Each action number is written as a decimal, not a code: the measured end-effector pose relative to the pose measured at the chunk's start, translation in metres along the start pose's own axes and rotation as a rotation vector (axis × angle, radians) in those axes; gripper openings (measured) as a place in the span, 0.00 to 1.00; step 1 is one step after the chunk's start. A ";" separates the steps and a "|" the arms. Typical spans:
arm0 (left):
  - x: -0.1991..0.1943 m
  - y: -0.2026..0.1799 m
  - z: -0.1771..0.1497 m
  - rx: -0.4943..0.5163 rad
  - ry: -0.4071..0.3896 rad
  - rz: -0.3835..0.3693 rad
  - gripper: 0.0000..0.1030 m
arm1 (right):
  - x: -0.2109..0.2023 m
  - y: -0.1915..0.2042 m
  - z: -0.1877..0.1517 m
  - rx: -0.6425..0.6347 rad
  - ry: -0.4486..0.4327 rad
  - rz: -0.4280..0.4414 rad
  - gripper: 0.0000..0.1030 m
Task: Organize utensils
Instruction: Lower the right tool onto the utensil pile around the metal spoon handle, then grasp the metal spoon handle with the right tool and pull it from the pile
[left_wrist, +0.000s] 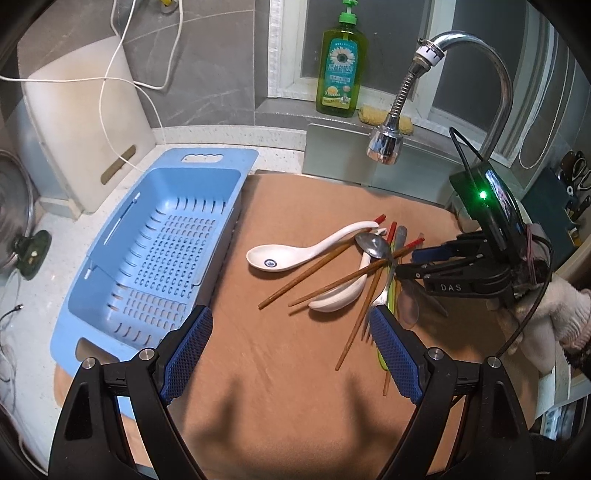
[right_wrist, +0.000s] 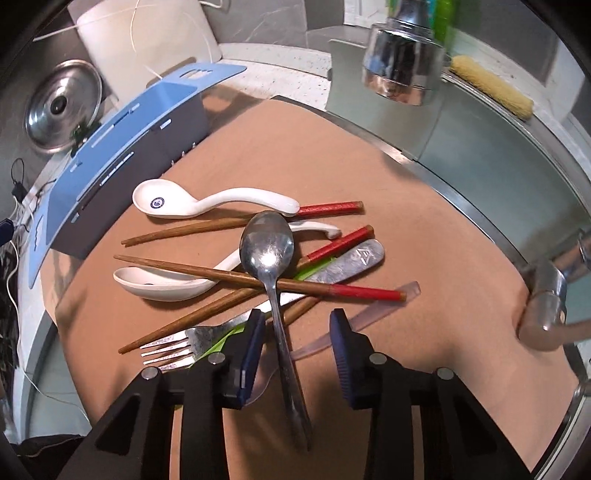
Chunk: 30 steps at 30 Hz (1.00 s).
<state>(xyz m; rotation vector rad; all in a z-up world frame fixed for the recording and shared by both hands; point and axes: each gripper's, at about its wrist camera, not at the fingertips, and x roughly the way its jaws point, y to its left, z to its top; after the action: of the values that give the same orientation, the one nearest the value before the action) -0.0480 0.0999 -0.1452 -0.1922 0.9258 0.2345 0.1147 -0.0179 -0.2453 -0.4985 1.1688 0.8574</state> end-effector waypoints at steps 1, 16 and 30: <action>0.001 0.000 0.000 -0.002 0.002 -0.001 0.85 | 0.000 0.000 0.001 -0.002 0.005 0.002 0.31; 0.004 0.003 0.003 0.000 0.001 -0.006 0.85 | 0.009 0.004 0.011 -0.050 0.102 0.090 0.13; 0.007 -0.003 0.006 0.025 0.009 -0.021 0.85 | 0.001 -0.004 -0.008 -0.048 0.139 0.179 0.05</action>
<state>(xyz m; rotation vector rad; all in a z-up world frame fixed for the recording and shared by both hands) -0.0384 0.0992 -0.1470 -0.1798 0.9349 0.2024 0.1138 -0.0260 -0.2493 -0.5040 1.3380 1.0194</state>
